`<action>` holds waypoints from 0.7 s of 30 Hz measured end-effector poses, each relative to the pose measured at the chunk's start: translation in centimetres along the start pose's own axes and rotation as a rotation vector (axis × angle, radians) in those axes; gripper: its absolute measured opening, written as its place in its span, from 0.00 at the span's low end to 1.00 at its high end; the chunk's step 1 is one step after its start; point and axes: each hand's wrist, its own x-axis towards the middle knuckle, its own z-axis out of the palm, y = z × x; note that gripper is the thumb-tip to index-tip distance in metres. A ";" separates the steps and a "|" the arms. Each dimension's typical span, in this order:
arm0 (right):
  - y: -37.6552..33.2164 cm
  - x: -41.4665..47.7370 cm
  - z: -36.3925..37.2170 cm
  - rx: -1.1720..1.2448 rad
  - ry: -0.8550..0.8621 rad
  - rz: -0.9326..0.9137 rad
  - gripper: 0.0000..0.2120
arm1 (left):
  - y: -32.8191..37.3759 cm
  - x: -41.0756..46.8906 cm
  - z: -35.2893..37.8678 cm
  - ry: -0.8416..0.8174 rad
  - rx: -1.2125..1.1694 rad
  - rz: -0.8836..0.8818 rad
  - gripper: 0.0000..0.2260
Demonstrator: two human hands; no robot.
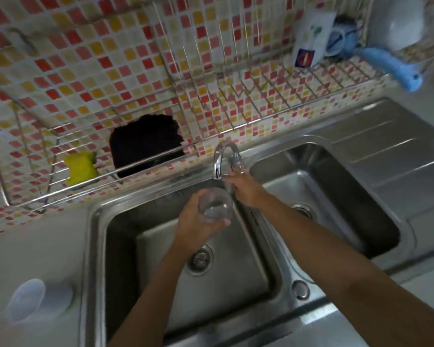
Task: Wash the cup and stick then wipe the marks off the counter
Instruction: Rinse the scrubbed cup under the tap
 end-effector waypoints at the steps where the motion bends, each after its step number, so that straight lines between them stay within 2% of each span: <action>1: 0.3 0.2 0.1 -0.015 0.010 -0.038 0.24 | -0.1 0.1 0.3 -0.001 0.002 -0.007 0.33; 5: 3.0 1.1 0.6 0.027 0.093 -0.165 0.30 | -0.7 0.4 1.4 -0.008 0.013 -0.033 0.31; 6: 4.3 1.8 1.4 0.039 0.105 -0.161 0.29 | -0.7 0.5 1.7 -0.008 0.013 -0.042 0.31; 8: 5.8 2.5 2.3 0.052 0.120 -0.165 0.22 | -0.5 0.8 2.1 -0.019 -0.001 -0.068 0.31; 10: 3.9 1.4 0.7 0.068 0.106 -0.158 0.17 | -0.5 1.0 2.8 -0.022 -0.010 -0.087 0.32; 14: 3.3 1.7 0.1 0.081 0.057 -0.133 0.13 | 0.2 1.0 4.0 -0.060 -0.021 -0.079 0.29; 18: 4.0 2.3 0.8 0.158 0.040 -0.106 0.14 | 0.2 1.9 4.4 0.049 -0.111 -0.147 0.29; 21: 4.0 2.1 0.6 0.169 0.057 -0.095 0.13 | 0.0 1.3 4.8 -0.044 -0.075 -0.138 0.31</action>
